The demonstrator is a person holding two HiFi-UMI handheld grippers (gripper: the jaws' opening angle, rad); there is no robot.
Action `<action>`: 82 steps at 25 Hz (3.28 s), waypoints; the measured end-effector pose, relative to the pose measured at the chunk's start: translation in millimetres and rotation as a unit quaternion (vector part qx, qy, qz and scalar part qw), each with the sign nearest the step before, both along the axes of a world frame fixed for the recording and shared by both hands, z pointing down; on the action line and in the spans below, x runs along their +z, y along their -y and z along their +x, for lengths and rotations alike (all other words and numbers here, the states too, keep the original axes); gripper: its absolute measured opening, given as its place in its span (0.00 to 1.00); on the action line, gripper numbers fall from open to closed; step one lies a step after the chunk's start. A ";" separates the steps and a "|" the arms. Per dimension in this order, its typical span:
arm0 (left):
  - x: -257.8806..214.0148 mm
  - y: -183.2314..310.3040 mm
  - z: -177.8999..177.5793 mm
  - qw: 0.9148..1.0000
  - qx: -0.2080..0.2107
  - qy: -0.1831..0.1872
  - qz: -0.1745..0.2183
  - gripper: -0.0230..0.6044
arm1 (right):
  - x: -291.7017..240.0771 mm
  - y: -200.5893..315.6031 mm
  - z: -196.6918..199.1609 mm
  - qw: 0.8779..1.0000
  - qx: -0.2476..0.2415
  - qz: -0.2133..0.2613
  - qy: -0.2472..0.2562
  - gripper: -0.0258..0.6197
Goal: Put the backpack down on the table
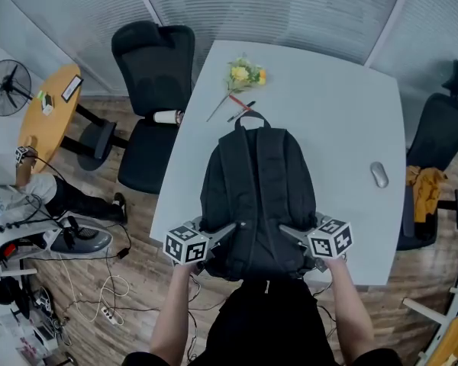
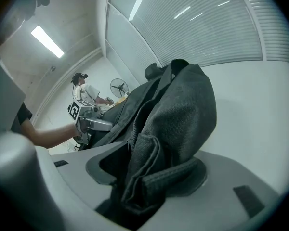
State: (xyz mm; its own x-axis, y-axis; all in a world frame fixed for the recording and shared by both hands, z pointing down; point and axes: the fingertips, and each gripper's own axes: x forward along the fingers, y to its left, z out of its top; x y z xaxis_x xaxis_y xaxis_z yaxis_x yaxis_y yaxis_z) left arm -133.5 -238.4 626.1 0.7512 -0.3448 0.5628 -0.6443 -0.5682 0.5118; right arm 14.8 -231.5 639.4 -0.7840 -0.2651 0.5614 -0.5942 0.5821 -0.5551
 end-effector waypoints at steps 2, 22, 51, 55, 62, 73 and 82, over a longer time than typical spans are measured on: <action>2.8 3.1 -0.4 1.000 -0.003 -0.003 -0.007 0.27 | 3.1 3.9 0.7 1.000 0.003 -0.007 0.002 0.42; 29.9 34.4 -10.8 0.998 -0.042 0.013 -0.052 0.37 | 32.4 37.8 14.2 0.996 0.058 -0.070 -0.025 0.59; 39.3 44.7 -24.5 0.996 -0.074 0.019 -0.041 0.47 | 39.9 50.5 19.3 0.990 0.101 -0.098 -0.027 0.69; 37.9 41.5 -27.4 0.996 -0.081 0.003 -0.047 0.47 | 35.8 47.7 25.1 0.990 0.107 -0.091 -0.032 0.70; 31.1 37.9 -41.3 0.994 -0.102 0.001 -0.038 0.47 | 28.0 41.3 38.1 0.988 0.127 -0.074 -0.052 0.70; 17.4 17.5 -65.3 0.993 -0.115 0.017 -0.018 0.47 | 4.2 24.4 57.8 0.982 0.162 -0.027 -0.088 0.66; -7.2 -4.6 -71.7 0.994 -0.104 0.023 0.028 0.46 | -27.5 1.1 60.8 0.977 0.202 0.017 -0.066 0.61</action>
State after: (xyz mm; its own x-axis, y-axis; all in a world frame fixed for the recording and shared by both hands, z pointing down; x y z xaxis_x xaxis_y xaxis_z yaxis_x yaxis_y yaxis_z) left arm -205.3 -233.7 618.8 0.6338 -0.5215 0.5713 -0.7732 -0.4464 0.4503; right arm 75.6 -232.6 611.9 -0.5326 -0.5589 0.6356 -0.8446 0.3019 -0.4422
